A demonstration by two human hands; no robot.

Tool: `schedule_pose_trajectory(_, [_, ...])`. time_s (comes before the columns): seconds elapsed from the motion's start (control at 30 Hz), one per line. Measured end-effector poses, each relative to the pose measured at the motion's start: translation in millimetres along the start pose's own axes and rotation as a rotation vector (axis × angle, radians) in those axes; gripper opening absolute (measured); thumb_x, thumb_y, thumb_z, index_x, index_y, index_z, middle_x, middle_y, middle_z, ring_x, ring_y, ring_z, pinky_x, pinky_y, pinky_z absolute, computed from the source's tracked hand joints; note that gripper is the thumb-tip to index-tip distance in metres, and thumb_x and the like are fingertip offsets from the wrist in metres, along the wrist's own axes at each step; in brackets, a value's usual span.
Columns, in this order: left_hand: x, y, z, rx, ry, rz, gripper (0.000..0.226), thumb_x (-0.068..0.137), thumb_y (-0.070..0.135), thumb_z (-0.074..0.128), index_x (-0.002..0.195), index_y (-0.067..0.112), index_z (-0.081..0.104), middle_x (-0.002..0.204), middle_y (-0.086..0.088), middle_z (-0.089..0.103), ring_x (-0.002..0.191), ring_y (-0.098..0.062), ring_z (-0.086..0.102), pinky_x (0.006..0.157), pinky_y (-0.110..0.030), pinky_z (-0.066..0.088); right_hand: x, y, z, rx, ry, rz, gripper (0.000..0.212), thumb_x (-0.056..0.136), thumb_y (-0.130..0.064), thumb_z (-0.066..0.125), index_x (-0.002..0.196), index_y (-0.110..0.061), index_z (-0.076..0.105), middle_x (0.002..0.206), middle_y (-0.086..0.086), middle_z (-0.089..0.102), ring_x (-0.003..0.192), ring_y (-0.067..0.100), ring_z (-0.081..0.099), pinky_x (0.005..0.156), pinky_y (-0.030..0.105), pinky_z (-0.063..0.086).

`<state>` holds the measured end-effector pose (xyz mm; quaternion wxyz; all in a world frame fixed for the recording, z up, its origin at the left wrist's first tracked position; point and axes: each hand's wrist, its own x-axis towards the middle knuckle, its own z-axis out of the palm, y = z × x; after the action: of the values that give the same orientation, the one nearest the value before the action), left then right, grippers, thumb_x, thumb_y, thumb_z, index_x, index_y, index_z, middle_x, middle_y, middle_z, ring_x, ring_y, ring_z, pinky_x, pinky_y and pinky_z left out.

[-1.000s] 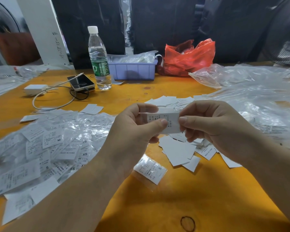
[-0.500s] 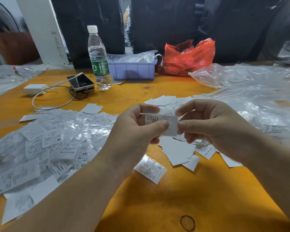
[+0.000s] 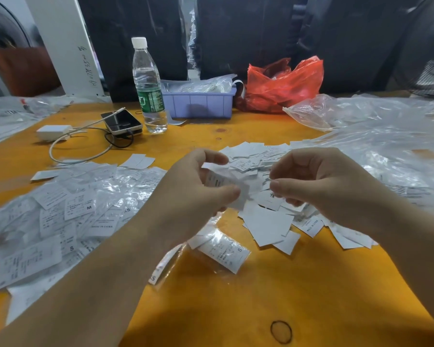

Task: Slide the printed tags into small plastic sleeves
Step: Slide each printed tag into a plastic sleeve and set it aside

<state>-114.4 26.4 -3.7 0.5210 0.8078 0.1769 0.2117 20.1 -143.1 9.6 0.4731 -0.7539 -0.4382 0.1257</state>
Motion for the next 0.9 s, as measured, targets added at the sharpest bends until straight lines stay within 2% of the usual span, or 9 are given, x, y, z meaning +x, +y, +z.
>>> schedule_pose_trajectory(0.07, [-1, -5, 1, 0.446, 0.017, 0.067, 0.037, 0.082, 0.026, 0.071, 0.107, 0.045, 0.053, 0.078, 0.01, 0.065, 0.067, -0.009, 0.063, 0.058, -0.032, 0.057, 0, 4, 1, -0.216, 0.042, -0.03, 0.006, 0.081, -0.025, 0.072, 0.087, -0.024, 0.069, 0.078, 0.0, 0.07, 0.072, 0.015, 0.065, 0.066, 0.03, 0.056])
schedule_pose_trajectory(0.13, [-4, -9, 5, 0.631, -0.002, 0.044, 0.036, 0.084, 0.029, 0.064, 0.112, 0.047, 0.051, 0.081, 0.012, 0.06, 0.07, -0.006, 0.058, 0.061, -0.032, 0.054, -1, 7, 3, -0.354, 0.009, -0.022, 0.008, 0.081, -0.03, 0.071, 0.088, -0.027, 0.068, 0.079, -0.003, 0.068, 0.074, 0.012, 0.063, 0.068, 0.03, 0.055])
schedule_pose_trajectory(0.23, [-2, -10, 1, 0.693, 0.011, 0.0, 0.04, 0.082, 0.028, 0.063, 0.116, 0.046, 0.051, 0.096, 0.013, 0.056, 0.083, -0.01, 0.056, 0.069, -0.033, 0.055, 0, 12, 5, -0.438, -0.036, 0.003, 0.011, 0.082, -0.032, 0.071, 0.092, -0.029, 0.067, 0.082, -0.01, 0.066, 0.076, 0.003, 0.06, 0.063, 0.016, 0.048])
schedule_pose_trajectory(0.37, [5, -5, -10, 0.568, 0.047, -0.094, 0.045, 0.079, 0.029, 0.069, 0.116, 0.047, 0.049, 0.085, 0.02, 0.05, 0.072, -0.002, 0.055, 0.051, -0.024, 0.053, 1, 15, 0, -0.481, 0.022, 0.016, 0.013, 0.083, -0.031, 0.071, 0.094, -0.029, 0.067, 0.083, -0.013, 0.064, 0.079, 0.004, 0.06, 0.063, 0.017, 0.045])
schedule_pose_trajectory(0.43, [5, -6, -13, 0.685, 0.047, -0.167, 0.054, 0.078, 0.03, 0.07, 0.123, 0.045, 0.044, 0.081, 0.018, 0.049, 0.07, -0.004, 0.055, 0.053, -0.027, 0.056, 2, 16, -2, -0.508, 0.044, 0.018, 0.013, 0.083, -0.031, 0.071, 0.095, -0.029, 0.067, 0.085, -0.014, 0.062, 0.08, 0.003, 0.058, 0.063, 0.018, 0.043])
schedule_pose_trajectory(0.53, [5, -8, -17, 0.98, 0.134, -0.175, 0.066, 0.078, 0.034, 0.068, 0.135, 0.034, 0.035, 0.091, 0.009, 0.054, 0.082, -0.014, 0.054, 0.061, -0.03, 0.05, 2, 17, -4, -0.56, 0.067, 0.011, 0.016, 0.083, -0.032, 0.07, 0.098, -0.028, 0.066, 0.088, -0.015, 0.06, 0.083, 0.004, 0.057, 0.066, 0.02, 0.044])
schedule_pose_trajectory(0.67, [3, -4, -10, 1.137, 0.207, 0.015, 0.063, 0.082, 0.048, 0.065, 0.136, 0.031, 0.038, 0.129, 0.003, 0.046, 0.117, -0.022, 0.042, 0.092, -0.039, 0.041, 4, 21, -6, -0.664, 0.079, -0.001, 0.023, 0.085, -0.028, 0.069, 0.107, -0.024, 0.065, 0.096, -0.011, 0.059, 0.09, 0.007, 0.054, 0.07, 0.012, 0.039])
schedule_pose_trajectory(0.77, [-6, -3, 9, 0.926, -0.016, 0.218, 0.054, 0.084, 0.054, 0.061, 0.134, 0.038, 0.044, 0.134, 0.013, 0.042, 0.125, -0.013, 0.033, 0.102, -0.034, 0.032, 5, 22, -8, -0.737, 0.114, -0.02, 0.023, 0.086, -0.023, 0.068, 0.109, -0.022, 0.066, 0.1, -0.009, 0.057, 0.093, 0.008, 0.048, 0.069, 0.011, 0.033])
schedule_pose_trajectory(0.9, [-18, -5, 35, 0.809, -0.424, 0.29, 0.054, 0.085, 0.069, 0.048, 0.135, 0.05, 0.038, 0.146, 0.018, 0.031, 0.137, -0.004, 0.016, 0.112, -0.037, 0.027, 7, 17, -12, -0.747, 0.267, -0.078, 0.021, 0.085, -0.021, 0.067, 0.106, -0.018, 0.068, 0.104, -0.002, 0.06, 0.105, 0.017, 0.048, 0.082, 0.026, 0.031])
